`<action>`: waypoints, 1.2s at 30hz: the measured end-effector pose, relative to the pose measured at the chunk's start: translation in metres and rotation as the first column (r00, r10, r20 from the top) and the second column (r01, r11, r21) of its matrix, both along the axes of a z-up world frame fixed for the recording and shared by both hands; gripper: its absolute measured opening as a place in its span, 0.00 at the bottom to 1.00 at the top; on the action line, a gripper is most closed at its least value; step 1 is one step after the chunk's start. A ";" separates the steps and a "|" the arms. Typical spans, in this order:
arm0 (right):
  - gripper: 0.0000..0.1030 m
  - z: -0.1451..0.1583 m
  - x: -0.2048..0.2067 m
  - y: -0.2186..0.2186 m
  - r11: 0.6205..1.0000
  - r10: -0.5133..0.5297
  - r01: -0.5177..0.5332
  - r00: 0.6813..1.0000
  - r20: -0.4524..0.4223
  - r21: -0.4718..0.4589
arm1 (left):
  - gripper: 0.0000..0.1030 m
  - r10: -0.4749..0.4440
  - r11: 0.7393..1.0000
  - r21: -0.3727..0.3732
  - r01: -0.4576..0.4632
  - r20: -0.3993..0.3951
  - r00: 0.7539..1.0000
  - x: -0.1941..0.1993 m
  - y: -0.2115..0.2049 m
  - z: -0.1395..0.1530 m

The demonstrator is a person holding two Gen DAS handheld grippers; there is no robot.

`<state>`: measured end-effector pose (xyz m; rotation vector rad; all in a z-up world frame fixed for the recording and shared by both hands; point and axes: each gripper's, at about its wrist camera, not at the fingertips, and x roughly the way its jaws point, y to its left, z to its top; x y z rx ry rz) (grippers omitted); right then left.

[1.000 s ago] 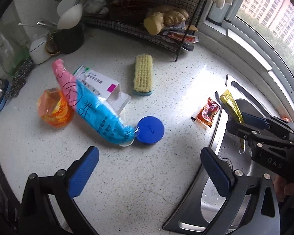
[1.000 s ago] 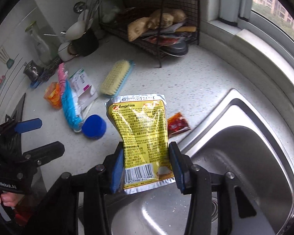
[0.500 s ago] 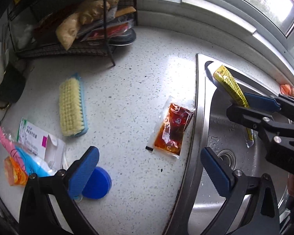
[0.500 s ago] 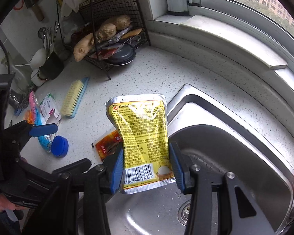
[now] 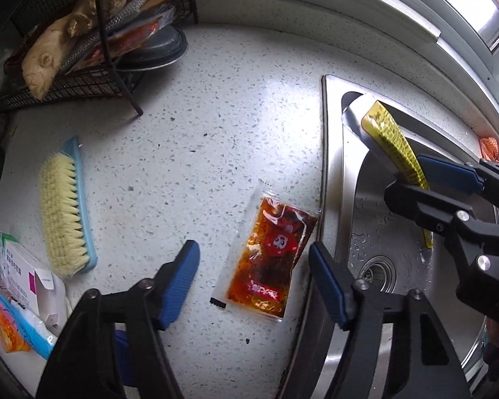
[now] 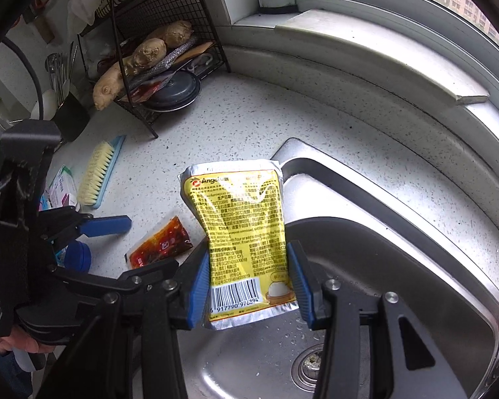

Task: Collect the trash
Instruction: 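Grasp the red sauce packet with the left gripper while the right gripper holds the sachet, then lower both grippers over the red bin and release the packet and sachet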

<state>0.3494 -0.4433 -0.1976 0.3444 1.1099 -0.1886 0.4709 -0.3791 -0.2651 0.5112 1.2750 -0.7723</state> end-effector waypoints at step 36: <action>0.41 0.091 -0.061 0.163 0.970 0.229 -0.214 0.965 0.132 -0.118 | 0.11 0.287 0.935 -0.256 -0.245 0.144 0.947 -0.119 0.212 0.154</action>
